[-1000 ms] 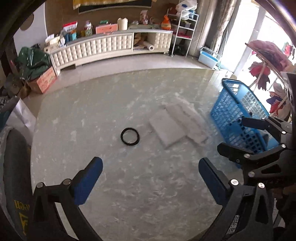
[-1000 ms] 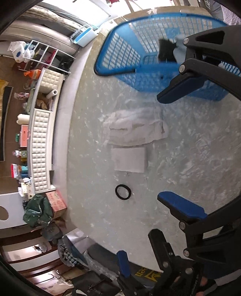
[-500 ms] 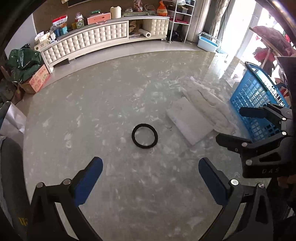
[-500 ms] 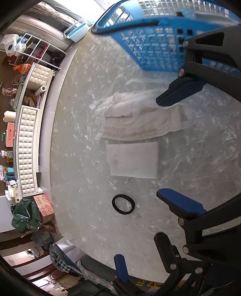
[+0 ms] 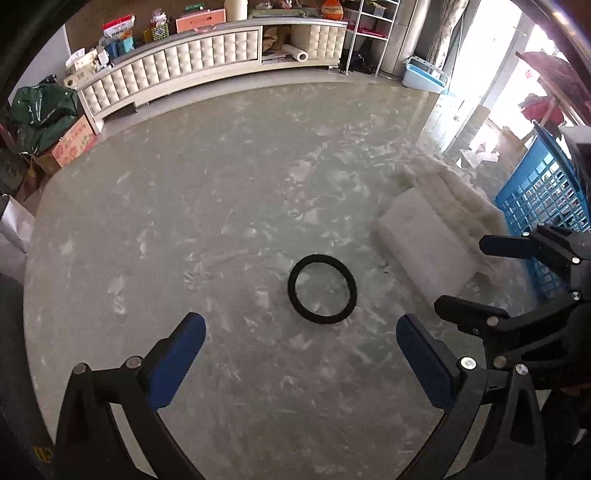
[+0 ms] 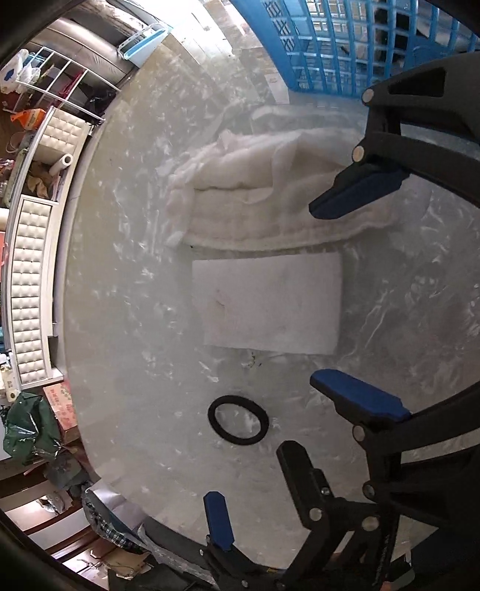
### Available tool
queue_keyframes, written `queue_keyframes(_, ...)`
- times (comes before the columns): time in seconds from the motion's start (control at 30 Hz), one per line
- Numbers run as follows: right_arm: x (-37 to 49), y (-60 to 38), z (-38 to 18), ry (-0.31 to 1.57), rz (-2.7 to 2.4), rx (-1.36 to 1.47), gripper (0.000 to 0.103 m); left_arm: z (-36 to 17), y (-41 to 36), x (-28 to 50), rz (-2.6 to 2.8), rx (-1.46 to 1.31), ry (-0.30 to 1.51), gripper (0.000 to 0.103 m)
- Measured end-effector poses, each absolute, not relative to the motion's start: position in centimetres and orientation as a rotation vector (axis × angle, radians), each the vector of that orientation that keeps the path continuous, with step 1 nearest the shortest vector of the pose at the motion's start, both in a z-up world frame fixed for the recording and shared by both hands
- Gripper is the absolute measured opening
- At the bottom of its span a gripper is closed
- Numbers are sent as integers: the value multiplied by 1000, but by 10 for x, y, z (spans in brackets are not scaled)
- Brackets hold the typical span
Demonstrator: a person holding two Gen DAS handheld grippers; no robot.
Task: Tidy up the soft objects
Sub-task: 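Reach the right gripper to the white foam pad while the left gripper grasps the black rubber ring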
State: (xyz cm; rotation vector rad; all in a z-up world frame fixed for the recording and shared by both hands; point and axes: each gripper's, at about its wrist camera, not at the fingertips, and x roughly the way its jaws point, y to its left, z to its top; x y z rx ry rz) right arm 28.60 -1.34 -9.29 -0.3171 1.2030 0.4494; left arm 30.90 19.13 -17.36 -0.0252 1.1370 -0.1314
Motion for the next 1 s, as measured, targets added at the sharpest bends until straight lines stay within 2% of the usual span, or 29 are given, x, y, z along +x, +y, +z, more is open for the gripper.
queue_keyframes(0.17,292,-11,-107,1215,433,-325,78,-182,195,315,-144,-16,1151,103)
queue_keyframes(0.33,292,-4,-109,1190,414,-366,71,-188,198,322,-148,-3,1161,103)
queue_keyframes(0.47,288,-6,-109,1174,436,-375,56,-191,192,325,-161,14,1165,103)
queue_keyframes(0.6,284,-13,-108,1173,458,-370,49,-193,185,326,-169,42,1165,103)
queue_keyframes(0.7,282,-21,-105,1181,469,-325,45,-190,180,325,-175,62,1159,89)
queue_keyframes(0.8,281,-28,-102,1187,476,-296,42,-184,176,322,-197,50,1150,65)
queue_keyframes(0.87,279,-30,-99,1185,480,-287,42,-181,177,321,-195,38,1144,35)
queue_keyframes(1.0,272,-36,-87,1179,488,-269,42,-180,178,318,-187,-8,1147,22)
